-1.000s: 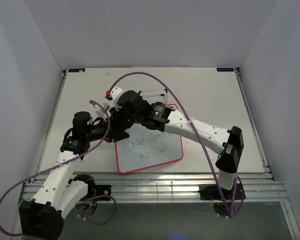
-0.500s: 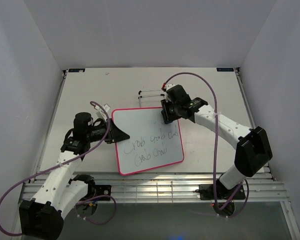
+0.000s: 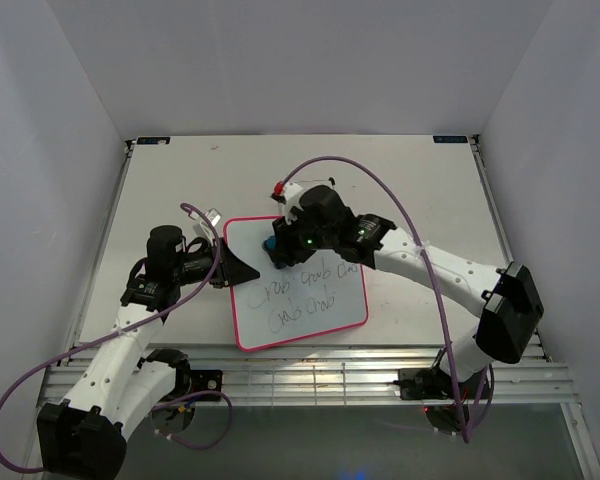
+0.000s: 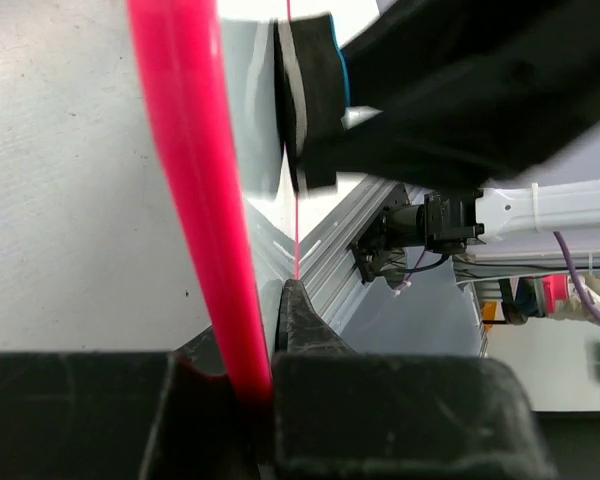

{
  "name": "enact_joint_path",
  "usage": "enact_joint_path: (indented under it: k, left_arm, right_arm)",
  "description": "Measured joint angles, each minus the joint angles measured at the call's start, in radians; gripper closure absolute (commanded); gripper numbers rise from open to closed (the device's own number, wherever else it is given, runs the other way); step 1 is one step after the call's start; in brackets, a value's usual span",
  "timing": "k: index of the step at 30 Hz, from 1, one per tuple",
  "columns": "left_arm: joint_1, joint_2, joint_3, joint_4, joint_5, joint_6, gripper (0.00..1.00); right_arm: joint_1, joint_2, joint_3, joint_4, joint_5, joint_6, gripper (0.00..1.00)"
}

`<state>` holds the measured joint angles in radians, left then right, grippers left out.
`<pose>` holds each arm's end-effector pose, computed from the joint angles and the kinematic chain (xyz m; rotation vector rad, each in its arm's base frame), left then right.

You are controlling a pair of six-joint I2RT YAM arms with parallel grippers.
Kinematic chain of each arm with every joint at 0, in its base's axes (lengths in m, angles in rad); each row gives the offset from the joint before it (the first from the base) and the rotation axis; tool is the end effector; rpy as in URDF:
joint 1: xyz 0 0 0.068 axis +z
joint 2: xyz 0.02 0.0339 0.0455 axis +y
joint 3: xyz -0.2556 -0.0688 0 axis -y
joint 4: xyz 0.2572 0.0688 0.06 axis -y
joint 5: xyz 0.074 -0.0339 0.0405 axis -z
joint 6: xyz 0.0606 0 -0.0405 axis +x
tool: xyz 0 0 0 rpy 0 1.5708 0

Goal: Erase the whiteboard

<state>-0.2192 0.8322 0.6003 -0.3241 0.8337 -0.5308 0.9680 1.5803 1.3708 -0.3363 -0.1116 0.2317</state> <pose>0.1947 -0.0893 0.2412 0.1883 2.1945 -1.3167 0.2219 0.3343 0.3046 -0.8662 2.0512 0.8095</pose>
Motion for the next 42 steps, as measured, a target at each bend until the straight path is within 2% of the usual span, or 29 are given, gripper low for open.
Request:
enact_joint_path:
  k: [2,6,8,10,16,21,25,29,36,42]
  left_arm:
    - [0.0,0.0,0.0,-0.006,-0.008,-0.007,1.0]
    - [0.0,0.0,0.0,-0.012,-0.016,-0.027,1.0]
    - [0.0,0.0,0.0,-0.013,-0.019,-0.036,1.0]
    - [0.0,0.002,0.0,-0.013,-0.02,-0.044,1.0]
    - [0.0,0.005,0.0,0.002,-0.023,-0.043,1.0]
    - [-0.002,0.006,0.0,0.033,-0.007,-0.001,1.0]
    - [-0.011,0.006,0.0,0.052,0.001,0.024,1.0]
    - [-0.012,0.006,0.0,0.04,-0.016,0.001,1.0]
    - [-0.012,0.006,0.0,0.033,-0.026,-0.021,1.0]
    - [-0.011,0.009,0.0,0.032,-0.027,-0.028,1.0]
  right_arm:
    - [-0.072,-0.068,-0.144,0.055,-0.03,0.005,0.72]
    - [-0.321,-0.175,-0.411,0.086,-0.04,0.006,0.72]
    - [-0.433,-0.185,-0.489,0.093,-0.045,0.0,0.73]
    - [-0.494,-0.177,-0.521,0.09,-0.048,-0.006,0.77]
    - [-0.474,-0.168,-0.486,0.093,-0.067,-0.023,0.78]
    - [-0.37,-0.164,-0.355,0.113,-0.144,-0.019,0.78]
    - [-0.346,-0.132,-0.26,0.134,-0.195,-0.031,0.78]
    - [-0.397,-0.098,-0.263,0.134,-0.184,-0.045,0.78]
    - [-0.581,-0.105,-0.406,0.126,-0.12,-0.056,0.79]
    - [-0.549,-0.105,-0.401,0.136,-0.13,-0.057,0.8]
